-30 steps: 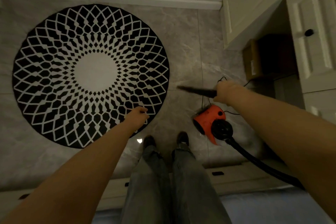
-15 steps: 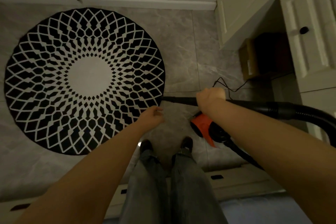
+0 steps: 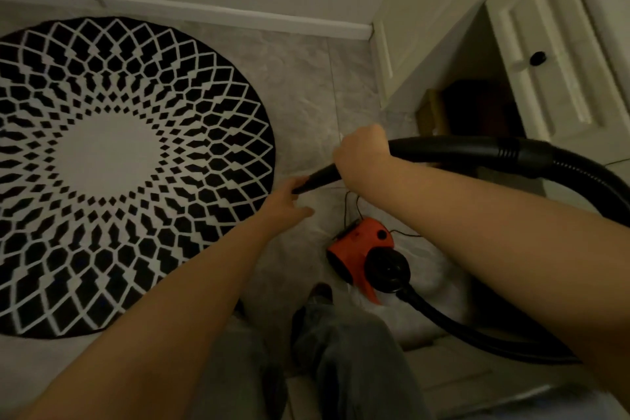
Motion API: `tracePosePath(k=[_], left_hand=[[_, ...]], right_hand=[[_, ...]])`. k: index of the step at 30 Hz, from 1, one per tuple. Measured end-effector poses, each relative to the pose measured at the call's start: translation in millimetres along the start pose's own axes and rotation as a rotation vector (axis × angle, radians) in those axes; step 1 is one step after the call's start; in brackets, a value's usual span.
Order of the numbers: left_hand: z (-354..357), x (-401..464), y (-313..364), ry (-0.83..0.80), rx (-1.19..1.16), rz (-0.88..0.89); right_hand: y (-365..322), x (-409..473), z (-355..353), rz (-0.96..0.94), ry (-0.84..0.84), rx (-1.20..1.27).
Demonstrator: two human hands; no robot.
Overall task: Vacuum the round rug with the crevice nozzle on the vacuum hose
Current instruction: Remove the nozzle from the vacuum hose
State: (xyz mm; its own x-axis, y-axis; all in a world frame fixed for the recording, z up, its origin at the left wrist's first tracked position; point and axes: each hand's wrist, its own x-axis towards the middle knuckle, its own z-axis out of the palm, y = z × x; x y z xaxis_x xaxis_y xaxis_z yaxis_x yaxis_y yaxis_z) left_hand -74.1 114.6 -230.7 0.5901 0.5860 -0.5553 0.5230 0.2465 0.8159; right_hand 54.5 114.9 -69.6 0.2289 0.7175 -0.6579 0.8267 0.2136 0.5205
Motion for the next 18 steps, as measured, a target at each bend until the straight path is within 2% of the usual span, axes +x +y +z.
tracePosePath(k=[6, 11, 14, 18], left_hand=[[35, 40, -12, 0.057, 0.132, 0.171], [72, 63, -6, 0.243, 0.238, 0.351], [96, 61, 1, 0.314, 0.304, 0.398], [108, 71, 0, 0.305, 0.284, 0.348]], right_hand=[[-13, 9, 40, 0.082, 0.189, -0.261], [-11, -6, 86, 0.039, 0.472, -0.444], [-7, -25, 116, -0.097, 0.701, -0.228], [-6, -38, 180, -0.329, 1.046, 0.157]])
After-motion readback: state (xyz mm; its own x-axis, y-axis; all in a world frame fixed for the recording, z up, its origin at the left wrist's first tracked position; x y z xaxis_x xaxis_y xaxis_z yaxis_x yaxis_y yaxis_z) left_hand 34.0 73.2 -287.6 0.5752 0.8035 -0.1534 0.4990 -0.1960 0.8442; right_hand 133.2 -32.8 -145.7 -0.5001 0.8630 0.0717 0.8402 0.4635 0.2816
